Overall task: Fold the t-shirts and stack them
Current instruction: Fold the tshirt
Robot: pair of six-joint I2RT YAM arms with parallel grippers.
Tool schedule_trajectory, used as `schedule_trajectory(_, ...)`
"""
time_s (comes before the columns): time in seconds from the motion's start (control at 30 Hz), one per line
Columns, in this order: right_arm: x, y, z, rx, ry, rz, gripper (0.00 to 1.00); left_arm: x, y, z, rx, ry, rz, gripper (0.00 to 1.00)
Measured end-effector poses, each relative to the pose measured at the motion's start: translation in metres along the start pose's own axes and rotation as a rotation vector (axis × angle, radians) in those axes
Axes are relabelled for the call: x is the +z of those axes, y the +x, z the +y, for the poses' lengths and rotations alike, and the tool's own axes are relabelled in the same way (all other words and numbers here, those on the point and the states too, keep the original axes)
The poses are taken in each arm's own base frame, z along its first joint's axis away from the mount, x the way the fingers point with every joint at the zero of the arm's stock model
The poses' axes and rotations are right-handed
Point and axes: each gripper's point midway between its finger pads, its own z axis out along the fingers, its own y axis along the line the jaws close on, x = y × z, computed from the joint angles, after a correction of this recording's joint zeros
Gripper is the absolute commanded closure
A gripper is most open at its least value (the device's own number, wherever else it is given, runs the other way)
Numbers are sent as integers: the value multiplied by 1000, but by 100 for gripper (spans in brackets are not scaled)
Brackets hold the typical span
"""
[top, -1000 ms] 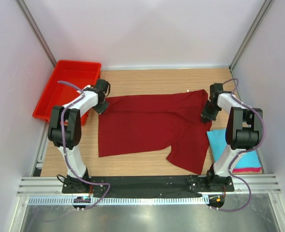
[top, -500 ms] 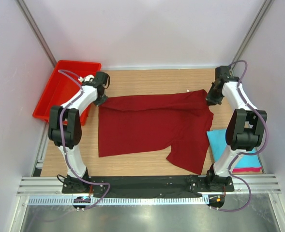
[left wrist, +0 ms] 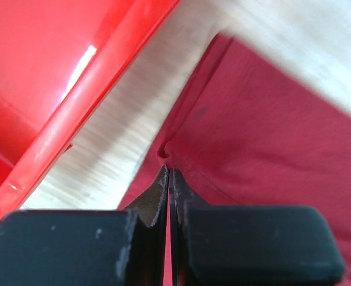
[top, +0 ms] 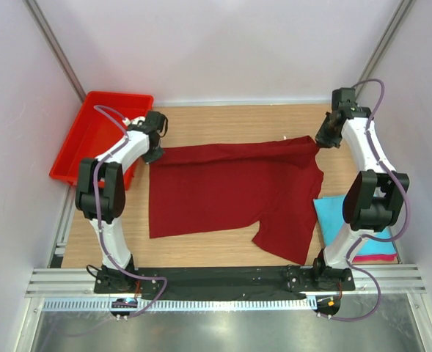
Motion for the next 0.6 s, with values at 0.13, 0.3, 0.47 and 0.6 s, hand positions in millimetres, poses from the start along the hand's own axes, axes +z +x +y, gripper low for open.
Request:
schedule_trajectory(0.13, 2, 31, -11, -5, 16, 67, 99, 7, 18, 12, 29, -32, 37, 100)
schedule_trajectory(0.3, 6, 61, -20, -10, 27, 137, 99, 10, 27, 17, 40, -47, 55, 100)
schedule_trajectory(0.47, 9, 82, -29, -14, 43, 184, 99, 10, 27, 17, 41, -47, 56, 100)
schedule_trajectory(0.6, 14, 92, -33, -15, 49, 204, 98, 11, 28, 18, 42, -49, 58, 98)
